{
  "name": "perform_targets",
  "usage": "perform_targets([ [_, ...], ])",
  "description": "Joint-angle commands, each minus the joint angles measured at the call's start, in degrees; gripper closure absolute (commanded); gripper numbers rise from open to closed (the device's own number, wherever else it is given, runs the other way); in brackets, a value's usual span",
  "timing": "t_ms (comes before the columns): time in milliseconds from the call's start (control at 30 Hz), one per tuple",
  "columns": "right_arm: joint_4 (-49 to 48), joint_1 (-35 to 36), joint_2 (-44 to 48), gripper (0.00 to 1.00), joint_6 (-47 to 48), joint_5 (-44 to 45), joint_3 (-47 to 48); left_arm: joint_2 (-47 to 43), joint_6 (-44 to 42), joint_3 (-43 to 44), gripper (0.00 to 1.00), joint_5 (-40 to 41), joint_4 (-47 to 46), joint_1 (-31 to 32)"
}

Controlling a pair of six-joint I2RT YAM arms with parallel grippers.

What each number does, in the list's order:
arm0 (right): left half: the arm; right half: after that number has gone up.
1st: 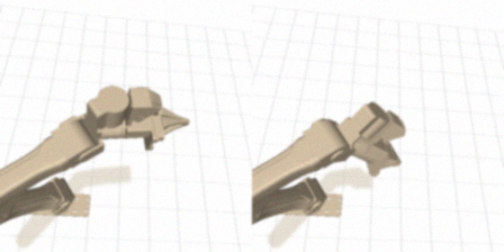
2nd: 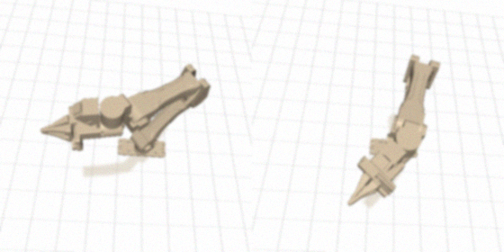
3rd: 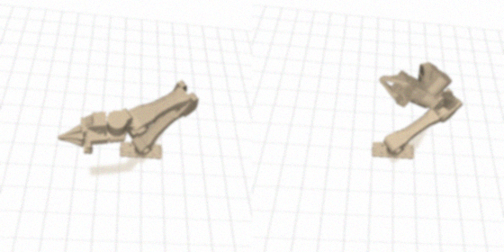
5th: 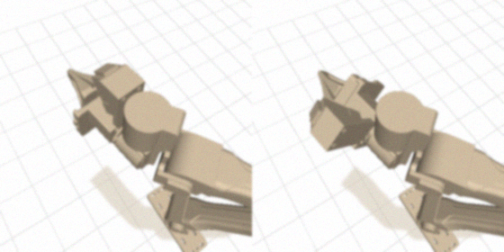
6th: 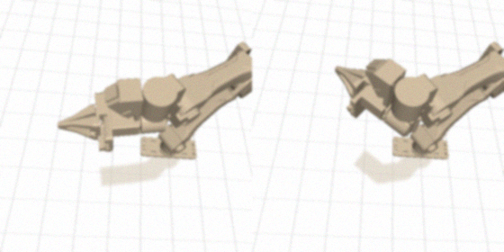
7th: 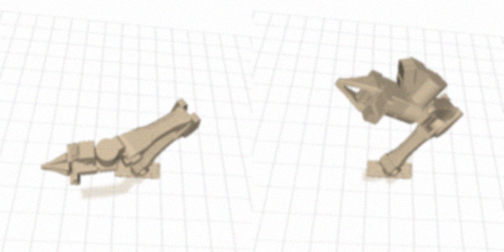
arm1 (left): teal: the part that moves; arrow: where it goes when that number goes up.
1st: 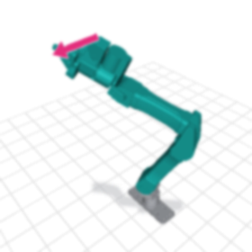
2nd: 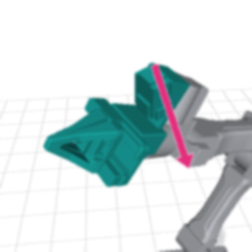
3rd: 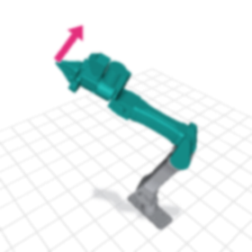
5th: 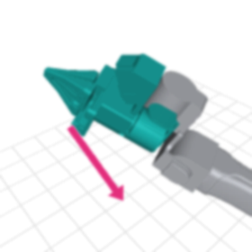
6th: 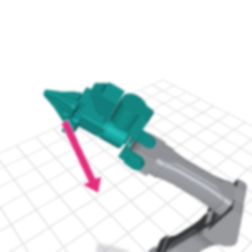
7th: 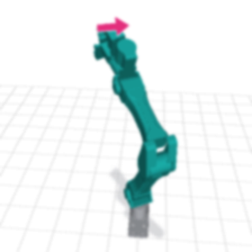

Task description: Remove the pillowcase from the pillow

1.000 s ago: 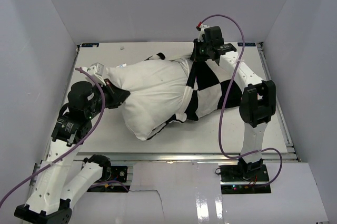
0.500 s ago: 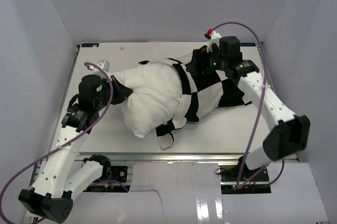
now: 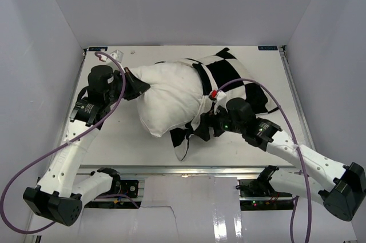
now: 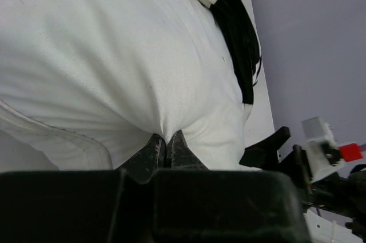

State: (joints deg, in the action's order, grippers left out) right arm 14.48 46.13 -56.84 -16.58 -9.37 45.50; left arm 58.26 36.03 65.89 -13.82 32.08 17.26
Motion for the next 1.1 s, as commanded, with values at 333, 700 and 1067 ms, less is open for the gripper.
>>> perform_targets([
  [333, -15.97, 1.42, -14.79, 0.39, -4.51, 13.57, -2.25, 7.04, -0.78, 7.76, 1.0, -2.17, -3.16, -0.03],
  [700, -14.57, -14.3, -11.89, 0.92, -10.13, 31.85, -11.39, 7.05, -2.02, 10.41, 1.0, -10.24, -0.78, -1.0],
  [1067, -17.11, -26.09, -4.25, 0.92, -12.08, 33.03, -19.91, 7.23, -7.2, 12.79, 1.0, -22.13, 3.53, -2.93],
])
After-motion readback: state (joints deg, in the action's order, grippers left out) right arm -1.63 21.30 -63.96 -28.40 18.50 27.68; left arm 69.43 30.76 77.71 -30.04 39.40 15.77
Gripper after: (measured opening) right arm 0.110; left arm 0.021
